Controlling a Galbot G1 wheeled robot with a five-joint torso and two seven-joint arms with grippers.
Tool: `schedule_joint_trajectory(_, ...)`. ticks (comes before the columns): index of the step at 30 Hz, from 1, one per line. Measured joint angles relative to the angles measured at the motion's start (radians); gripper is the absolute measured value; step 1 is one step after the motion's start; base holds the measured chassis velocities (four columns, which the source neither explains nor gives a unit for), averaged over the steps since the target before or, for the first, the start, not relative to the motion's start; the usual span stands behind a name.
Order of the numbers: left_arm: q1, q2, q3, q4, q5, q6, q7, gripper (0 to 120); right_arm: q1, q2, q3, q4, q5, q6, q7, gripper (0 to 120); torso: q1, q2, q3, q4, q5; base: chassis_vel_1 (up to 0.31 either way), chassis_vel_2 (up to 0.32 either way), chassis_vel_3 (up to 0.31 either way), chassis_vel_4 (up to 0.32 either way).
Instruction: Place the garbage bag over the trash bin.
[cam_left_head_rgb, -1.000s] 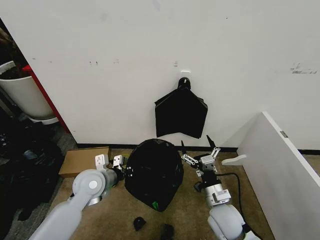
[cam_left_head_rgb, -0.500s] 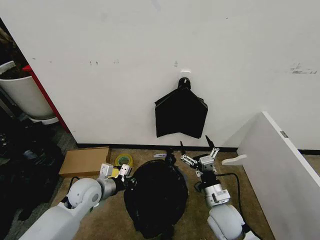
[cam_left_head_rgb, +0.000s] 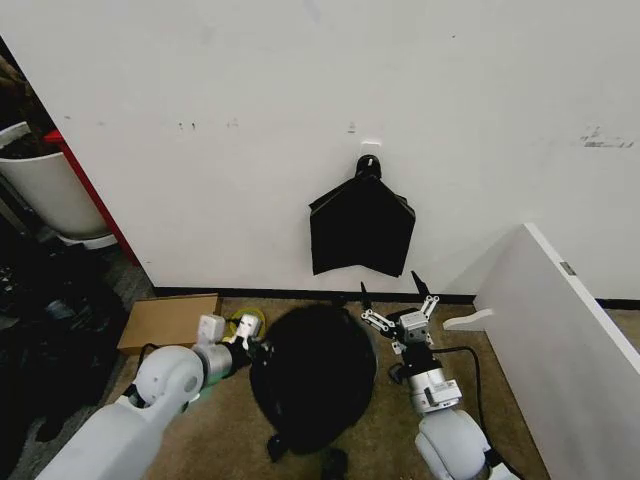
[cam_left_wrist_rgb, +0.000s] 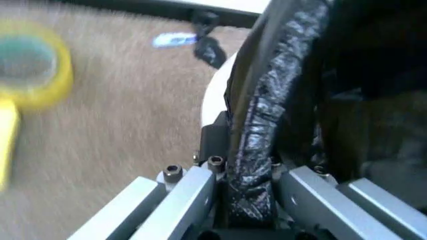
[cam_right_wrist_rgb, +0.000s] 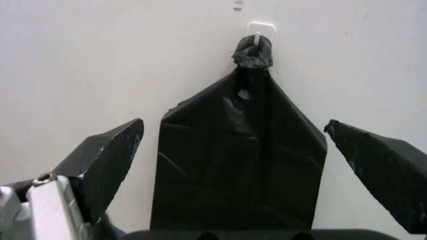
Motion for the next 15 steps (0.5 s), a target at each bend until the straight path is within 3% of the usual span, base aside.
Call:
schedule_joint_trajectory(2,0.014,-0.051,-0.025,-0.013,-0.129,0.000,-0.122,0,0.004,0.005,-0.003,-0.001,-0.001,-0.001,-0.002,100,0.000,0.000,0.000,0.0000,0.0000,0.000,0.000,0.000,0.000)
schedule_joint_trajectory(3,0.025,-0.096,-0.036,-0.028,-0.229,0.000,-0.238,0,0.006,0.007,-0.005,-0.002,-0.002,-0.001,-0.004,100,0.000,0.000,0.000,-0.0001,0.0001,0.000,0.000,0.000,0.000)
schedule_joint_trajectory(5,0.029,-0.110,-0.038,-0.034,-0.262,-0.001,-0.283,0,0.007,0.009,-0.006,-0.002,-0.002,-0.002,-0.005,100,0.000,0.000,0.000,-0.0001,0.0000,0.000,0.000,0.000,0.000)
schedule_joint_trajectory(7,0.062,-0.180,-0.042,-0.067,-0.398,-0.001,-0.489,0,0.012,0.013,-0.008,-0.002,-0.003,-0.004,-0.008,100,0.000,0.000,0.000,-0.0001,0.0000,0.000,0.000,0.000,0.000)
schedule_joint_trajectory(10,0.100,-0.201,-0.028,-0.097,-0.416,0.000,-0.577,0,0.014,0.014,-0.008,-0.002,-0.003,-0.005,-0.011,100,0.000,0.000,0.000,-0.0001,0.0000,0.000,0.000,0.000,0.000)
schedule_joint_trajectory(15,0.108,-0.182,-0.001,-0.087,-0.385,0.000,-0.623,0,0.015,0.013,-0.008,-0.002,-0.003,-0.005,-0.012,100,0.000,0.000,0.000,-0.0001,0.0000,0.000,0.000,0.000,0.000)
